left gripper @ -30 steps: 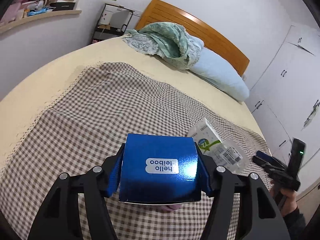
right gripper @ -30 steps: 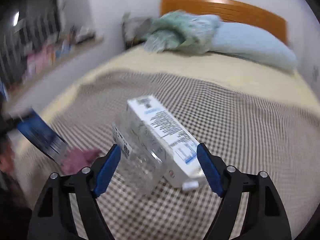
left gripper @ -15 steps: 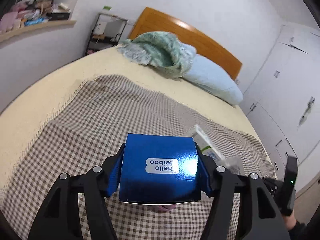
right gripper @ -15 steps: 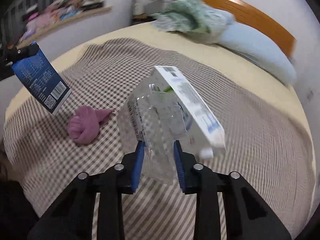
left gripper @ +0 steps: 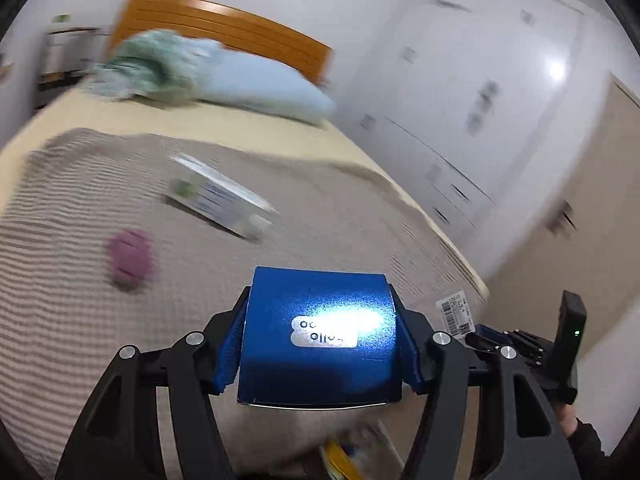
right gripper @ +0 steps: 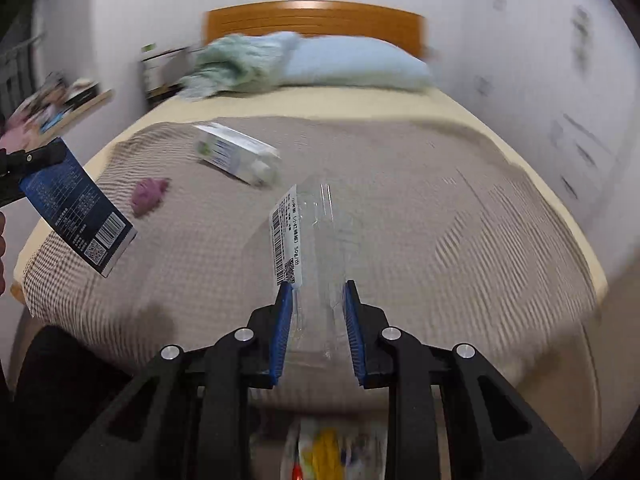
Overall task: Collect trash
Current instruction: 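Carry the box and bottle over the wastebasket and open both tools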
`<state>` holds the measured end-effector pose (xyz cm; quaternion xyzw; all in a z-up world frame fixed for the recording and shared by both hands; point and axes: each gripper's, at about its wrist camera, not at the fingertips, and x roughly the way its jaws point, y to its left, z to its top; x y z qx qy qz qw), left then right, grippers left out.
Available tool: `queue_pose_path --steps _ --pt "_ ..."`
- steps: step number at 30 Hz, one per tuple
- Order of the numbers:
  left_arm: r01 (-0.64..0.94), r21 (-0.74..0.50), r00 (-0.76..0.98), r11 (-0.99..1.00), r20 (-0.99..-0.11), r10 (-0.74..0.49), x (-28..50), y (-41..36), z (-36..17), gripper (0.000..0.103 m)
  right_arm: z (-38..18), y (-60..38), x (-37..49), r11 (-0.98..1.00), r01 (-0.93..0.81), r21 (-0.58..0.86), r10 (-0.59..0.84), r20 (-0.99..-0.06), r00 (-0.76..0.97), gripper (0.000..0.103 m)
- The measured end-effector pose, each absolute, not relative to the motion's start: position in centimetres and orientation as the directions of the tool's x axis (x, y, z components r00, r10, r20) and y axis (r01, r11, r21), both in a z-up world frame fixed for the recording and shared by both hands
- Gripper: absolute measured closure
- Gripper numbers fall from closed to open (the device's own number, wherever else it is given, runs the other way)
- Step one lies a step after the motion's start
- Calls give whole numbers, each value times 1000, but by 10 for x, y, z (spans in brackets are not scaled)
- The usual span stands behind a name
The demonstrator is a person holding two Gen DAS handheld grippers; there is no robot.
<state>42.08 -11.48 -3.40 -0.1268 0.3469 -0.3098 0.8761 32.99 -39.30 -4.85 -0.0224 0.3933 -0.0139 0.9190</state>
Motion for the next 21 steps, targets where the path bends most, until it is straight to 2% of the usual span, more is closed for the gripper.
queue_pose_path --steps 2,6,9,16,21 --pt "507 -434 514 745 -541 -666 405 -138 -41 43 -57 -413 278 992 88 -91 -127 -735 666 77" --pt "586 -464 340 664 -602 -722 385 -196 -66 43 -91 -447 196 972 215 -95 -202 -803 560 77" --pt "615 -423 288 666 -665 -689 377 -235 -87 43 -140 -458 171 964 257 -68 -191 -850 491 77" --pt "604 -355 265 713 -755 -600 365 -270 -117 43 -306 -441 183 975 208 -79 -142 -939 312 77" --pt "576 -322 258 752 -801 -540 365 -268 -135 43 -394 -404 198 970 63 -235 -243 -956 168 76"
